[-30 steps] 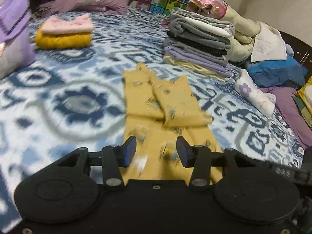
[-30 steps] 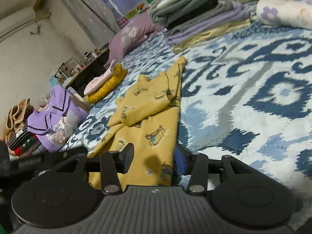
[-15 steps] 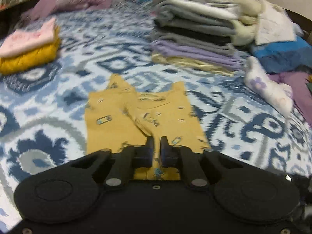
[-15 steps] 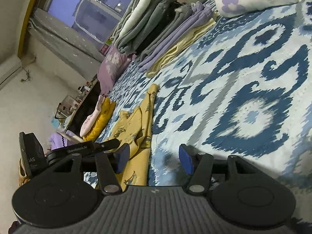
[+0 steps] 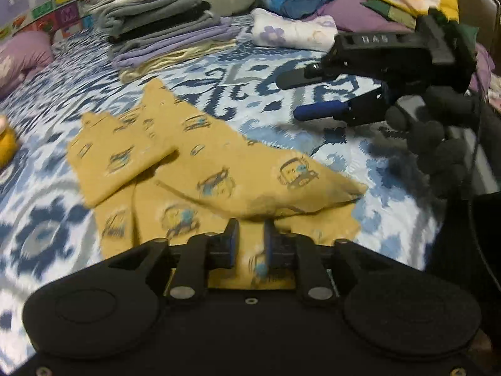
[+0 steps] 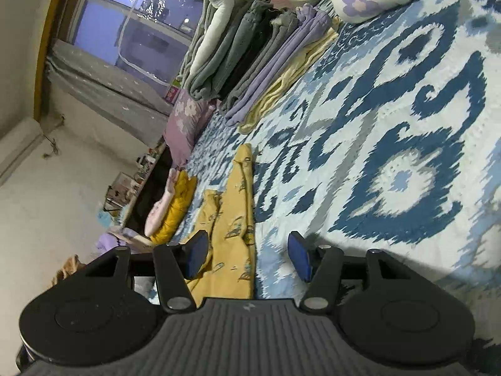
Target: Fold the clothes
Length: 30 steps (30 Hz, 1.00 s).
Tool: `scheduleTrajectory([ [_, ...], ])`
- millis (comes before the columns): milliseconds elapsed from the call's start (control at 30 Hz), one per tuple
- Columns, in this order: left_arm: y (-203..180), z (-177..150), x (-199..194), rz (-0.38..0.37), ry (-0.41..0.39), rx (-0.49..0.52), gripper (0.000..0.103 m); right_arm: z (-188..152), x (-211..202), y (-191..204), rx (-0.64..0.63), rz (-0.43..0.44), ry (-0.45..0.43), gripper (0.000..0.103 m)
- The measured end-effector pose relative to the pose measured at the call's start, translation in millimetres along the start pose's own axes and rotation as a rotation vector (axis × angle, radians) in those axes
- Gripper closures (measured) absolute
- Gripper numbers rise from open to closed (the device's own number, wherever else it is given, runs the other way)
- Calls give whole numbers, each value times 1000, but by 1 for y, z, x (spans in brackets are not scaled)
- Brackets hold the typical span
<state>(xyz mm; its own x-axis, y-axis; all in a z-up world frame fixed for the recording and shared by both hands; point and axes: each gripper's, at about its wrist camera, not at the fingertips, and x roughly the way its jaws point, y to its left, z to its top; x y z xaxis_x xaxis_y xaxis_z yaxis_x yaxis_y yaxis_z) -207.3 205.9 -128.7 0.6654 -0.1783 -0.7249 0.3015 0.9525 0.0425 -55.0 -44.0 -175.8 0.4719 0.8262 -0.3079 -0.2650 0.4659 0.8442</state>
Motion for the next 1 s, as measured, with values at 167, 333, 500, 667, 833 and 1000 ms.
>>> scheduleTrajectory([
  [167,21,-1,-17,117,-68,-129,59,-9,9,13,-83,-12,37,46],
  [333,63,6,-8,214,-128,-379,50,-22,18,31,-229,-52,107,46],
  [500,107,19,6,247,-139,-537,49,-30,25,38,-298,-81,142,46],
  [667,145,49,28,258,-103,-610,49,-30,26,38,-296,-78,145,44],
  [833,166,68,53,269,-65,-614,59,-32,26,38,-308,-75,151,42],
  [1000,186,68,72,225,-41,-688,82,-32,27,38,-317,-67,158,40],
])
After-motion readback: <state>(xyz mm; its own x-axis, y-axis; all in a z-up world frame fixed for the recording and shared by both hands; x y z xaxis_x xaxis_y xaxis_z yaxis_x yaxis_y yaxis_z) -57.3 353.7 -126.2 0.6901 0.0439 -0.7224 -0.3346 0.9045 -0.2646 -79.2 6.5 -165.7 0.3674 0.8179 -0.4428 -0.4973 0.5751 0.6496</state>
